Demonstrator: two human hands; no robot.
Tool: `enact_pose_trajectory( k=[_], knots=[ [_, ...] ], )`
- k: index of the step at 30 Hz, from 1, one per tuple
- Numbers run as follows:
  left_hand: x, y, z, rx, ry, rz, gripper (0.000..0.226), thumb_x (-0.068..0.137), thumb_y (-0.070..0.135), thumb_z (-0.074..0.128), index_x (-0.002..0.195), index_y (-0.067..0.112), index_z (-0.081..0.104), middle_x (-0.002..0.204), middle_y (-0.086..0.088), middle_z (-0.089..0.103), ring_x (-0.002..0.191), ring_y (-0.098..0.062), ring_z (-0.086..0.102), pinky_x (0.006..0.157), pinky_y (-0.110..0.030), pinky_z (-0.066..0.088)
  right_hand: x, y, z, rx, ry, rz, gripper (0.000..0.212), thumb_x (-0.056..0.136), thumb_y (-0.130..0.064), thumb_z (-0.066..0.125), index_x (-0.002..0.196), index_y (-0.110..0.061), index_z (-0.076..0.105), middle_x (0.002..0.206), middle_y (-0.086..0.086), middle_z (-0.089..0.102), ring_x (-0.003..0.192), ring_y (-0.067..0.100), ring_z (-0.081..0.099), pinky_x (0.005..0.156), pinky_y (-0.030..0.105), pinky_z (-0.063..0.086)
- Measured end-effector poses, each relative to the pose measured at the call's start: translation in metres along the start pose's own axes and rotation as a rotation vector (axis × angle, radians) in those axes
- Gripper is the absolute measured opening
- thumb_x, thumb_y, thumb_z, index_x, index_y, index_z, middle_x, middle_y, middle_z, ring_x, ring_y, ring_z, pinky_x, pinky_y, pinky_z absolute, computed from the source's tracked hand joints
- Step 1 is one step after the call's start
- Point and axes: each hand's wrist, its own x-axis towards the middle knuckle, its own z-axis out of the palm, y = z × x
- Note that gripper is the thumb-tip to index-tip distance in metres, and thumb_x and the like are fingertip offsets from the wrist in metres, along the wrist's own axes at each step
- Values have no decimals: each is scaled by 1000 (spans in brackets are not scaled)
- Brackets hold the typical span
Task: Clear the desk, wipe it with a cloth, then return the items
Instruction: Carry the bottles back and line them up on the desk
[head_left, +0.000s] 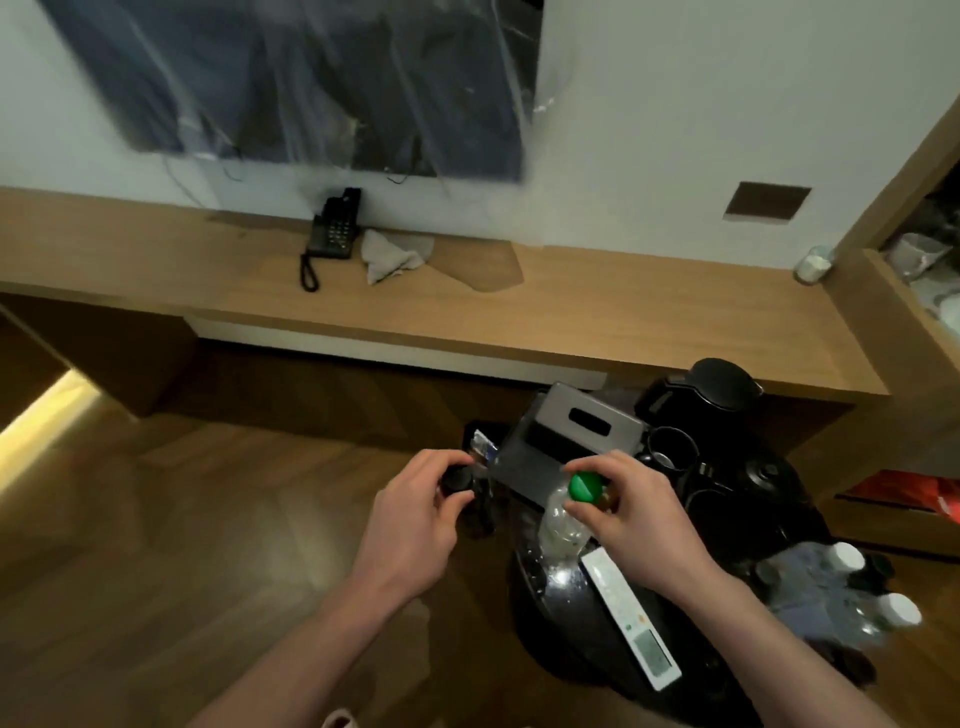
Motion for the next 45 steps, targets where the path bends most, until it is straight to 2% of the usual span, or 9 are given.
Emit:
enact_pose_trajectory(
  k=[4,9,15,21,25,29,35,40,45],
  knots=[
    [9,-49,-62,34,56,-74,33,96,26,70,128,33,62,117,26,55,103,10,55,83,-2,43,49,-61,42,-19,-46,-84,32,90,-35,78,118,-43,66,110,-26,59,100,-4,57,78,17,48],
    [17,-112,-139,26,101,-136,32,99,26,66,130,34,59,122,22,57,111,-1,57,99,-19,50,103,-136,102,-5,-98,-135,34,89,-35,78,119,-43,66,112,-28,58,105,-3,57,73,14,49],
    [18,-184,-224,38,163,-210,32,99,27,65,129,36,58,121,22,57,108,-4,59,96,-27,55,154,-225,172,18,-137,-160,33,90,-35,78,119,-45,64,115,-25,58,102,-1,57,70,16,50],
    [36,-248,-286,56,247,-296,31,100,28,62,128,40,57,124,26,53,107,-3,57,90,-21,52,213,-293,224,31,-232,-202,32,90,-36,78,116,-49,64,119,-27,59,111,-2,55,82,17,53],
    [63,-289,-318,58,314,-364,33,99,27,64,129,39,58,124,24,55,107,-2,57,92,-25,54,266,-330,254,40,-286,-271,32,90,-37,78,116,-48,64,116,-29,59,108,-7,54,79,12,48],
    [99,-323,-347,61,386,-421,37,98,26,64,133,38,56,126,23,54,108,-3,58,91,-24,54,328,-360,290,55,-328,-335,31,89,-40,77,115,-50,63,113,-29,58,107,-8,54,82,15,51],
    [147,-356,-399,59,520,-498,38,97,20,67,131,34,58,127,20,56,111,-7,60,94,-30,58,422,-412,334,-43,-401,-483,29,89,-45,75,114,-50,62,113,-33,56,112,-9,50,92,14,37],
    [170,-390,-448,73,632,-516,38,96,19,68,130,32,59,120,22,57,106,-4,61,88,-24,56,489,-468,373,-5,-481,-553,31,88,-40,78,115,-46,67,113,-31,58,105,-3,58,91,25,56],
    [183,-438,-497,83,672,-537,40,95,22,69,128,39,56,116,31,53,105,4,59,78,-11,52,534,-520,420,-3,-520,-586,31,89,-37,78,115,-45,65,111,-30,58,106,-3,57,90,23,57]
  ],
)
